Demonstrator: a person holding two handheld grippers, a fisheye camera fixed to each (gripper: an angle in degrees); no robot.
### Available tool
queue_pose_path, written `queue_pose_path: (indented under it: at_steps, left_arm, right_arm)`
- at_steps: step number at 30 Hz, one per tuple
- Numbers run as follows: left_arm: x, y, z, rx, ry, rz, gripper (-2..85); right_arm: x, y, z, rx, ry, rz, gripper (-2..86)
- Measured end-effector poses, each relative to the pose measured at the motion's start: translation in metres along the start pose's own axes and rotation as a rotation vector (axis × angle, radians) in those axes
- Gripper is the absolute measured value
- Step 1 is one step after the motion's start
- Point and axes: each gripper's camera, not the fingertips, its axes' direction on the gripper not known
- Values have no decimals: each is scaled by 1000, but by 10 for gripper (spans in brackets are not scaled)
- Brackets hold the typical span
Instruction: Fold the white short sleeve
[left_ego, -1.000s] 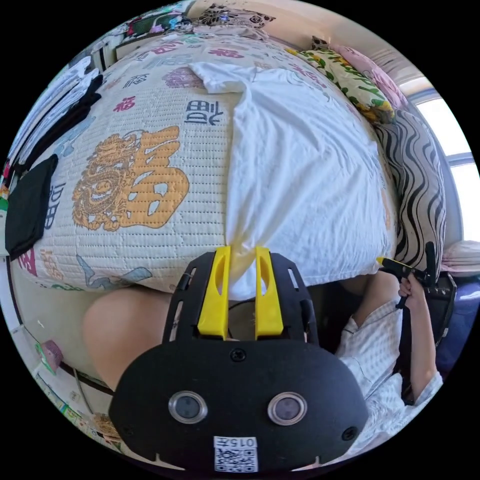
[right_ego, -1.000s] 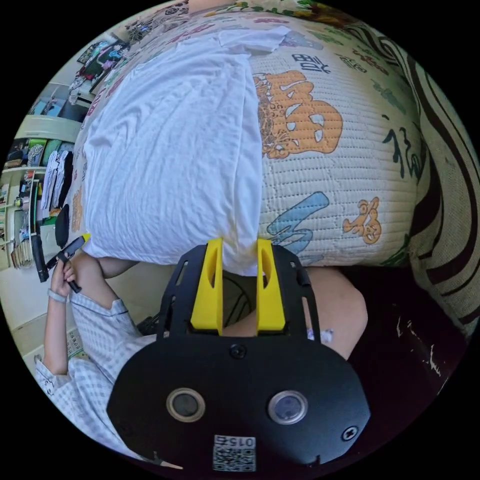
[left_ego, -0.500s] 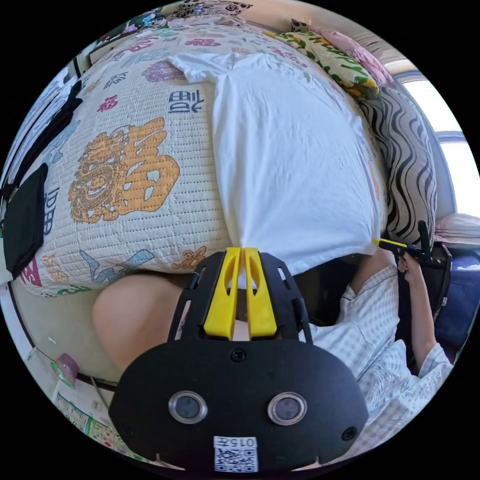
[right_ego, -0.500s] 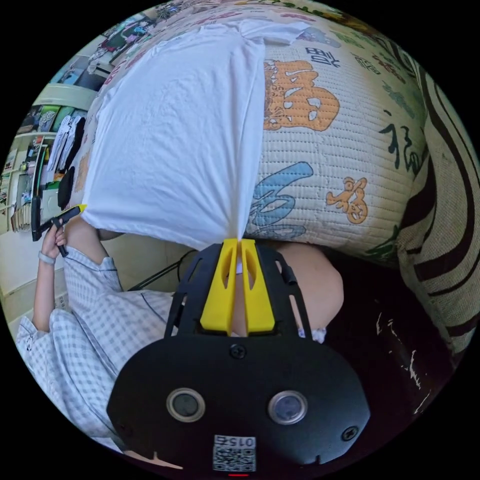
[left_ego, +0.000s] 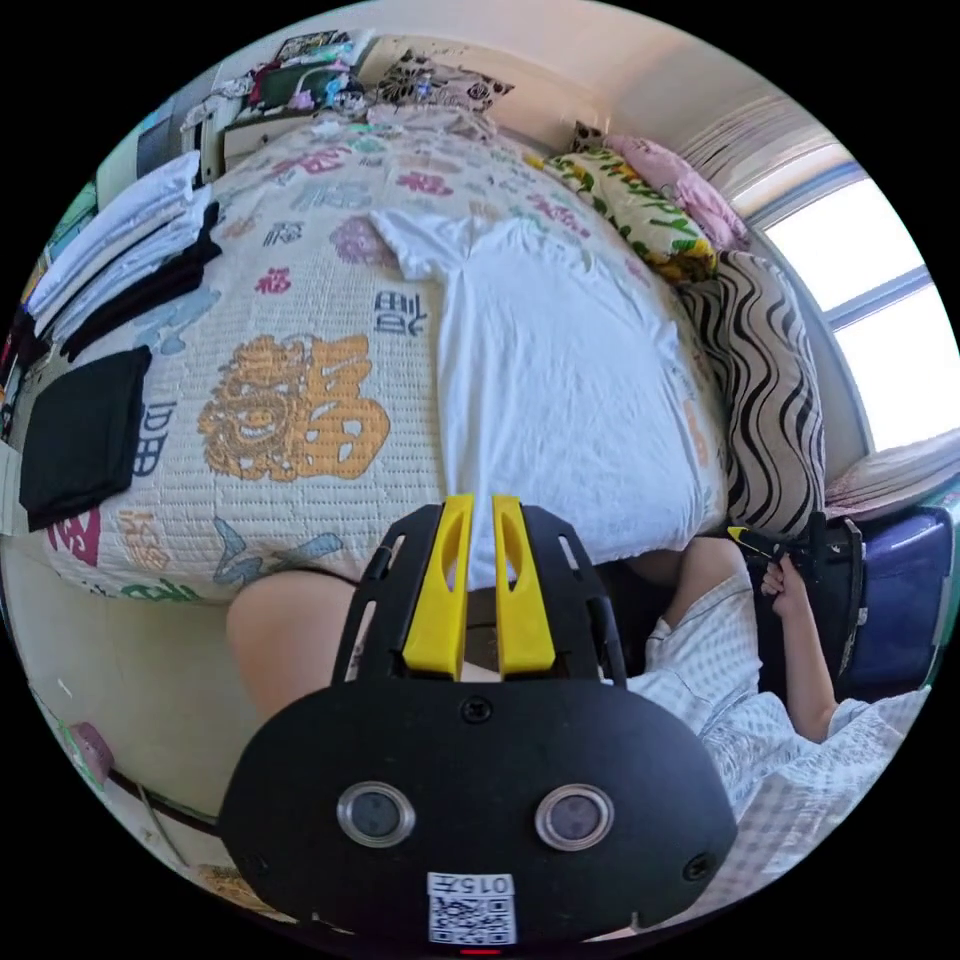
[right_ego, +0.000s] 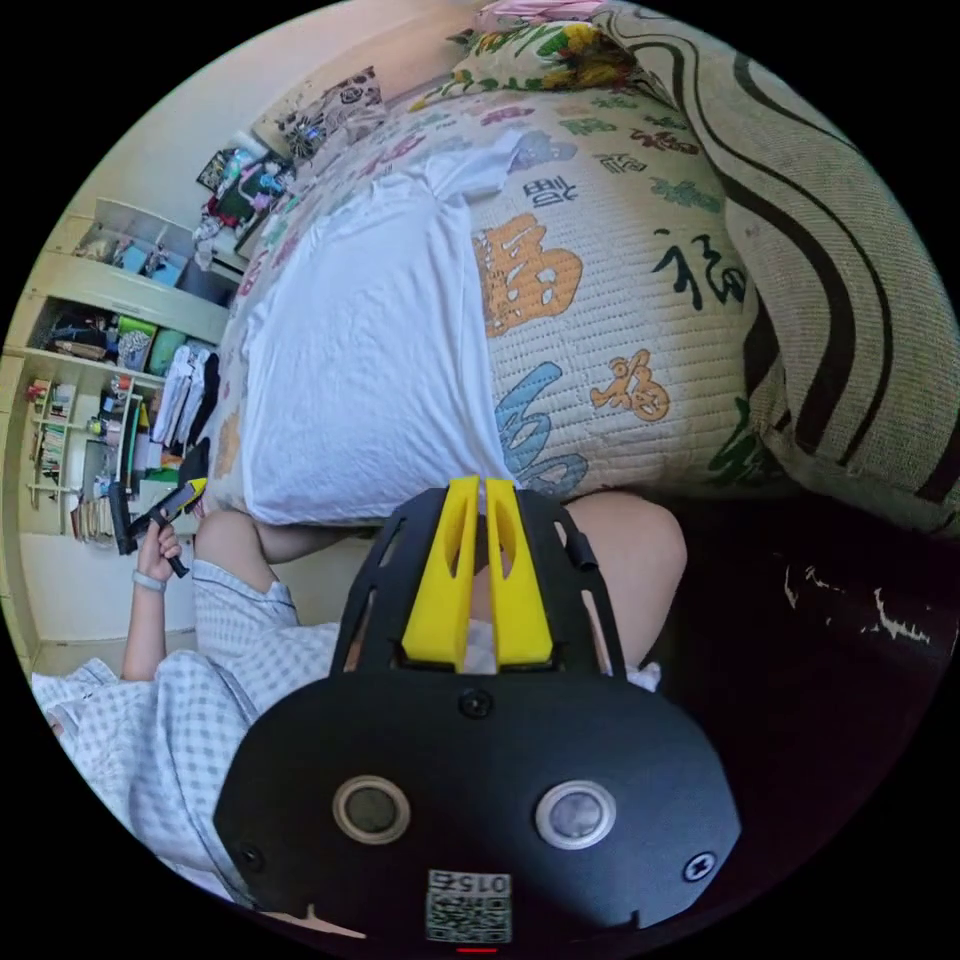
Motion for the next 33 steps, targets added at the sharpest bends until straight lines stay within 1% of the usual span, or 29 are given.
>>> queue_pose_path:
  at_steps: [5,8,11,14,16,17,19,23,25,26,28,30,32,33]
  left_arm:
    - [30,-35,2,103,61,98,45]
    - [67,-73,19,130,71,194,70]
    - [121,-124,51,128,61,310,84]
    - [189,-185,98,99,67,445,90]
    - [249,-236,149,51,54,550,91]
    - [264,-248,163,41,46,574,91]
    - [317,-293,221,1,56,631,91]
    - [384,-338,307,-61,59,692,91]
    - [417,-352,363,-117,-16,742,89]
    - [423,-354,377,-134,-41,750,89]
    - [431,-362,428,-179,-148,755,82]
    - [427,-369,458,-212,-207,728,69]
    - [418,-376,474,-234,-208,696,44]
    - [409,-380,474,-212,-170,671,20]
  right_arm:
    - [7,-13,-47,158,-93,17,4]
    - [12,-33,-65,214,-115,4,6]
    - [19,-64,-74,275,-93,16,13]
    - [30,-106,-74,316,-121,51,28]
    - [40,-145,-66,311,-159,82,45]
    - [43,-155,-63,306,-171,89,49]
    - [55,-192,-52,295,-221,123,66]
    - [71,-234,-42,307,-287,177,81]
    - [79,-253,-38,323,-314,212,83]
    - [80,-257,-36,319,-317,214,83]
    - [83,-273,-25,275,-319,223,76]
    - [85,-278,-21,271,-320,236,50]
    - [87,-282,-19,273,-333,238,22]
    - [87,-284,-19,269,-346,212,14]
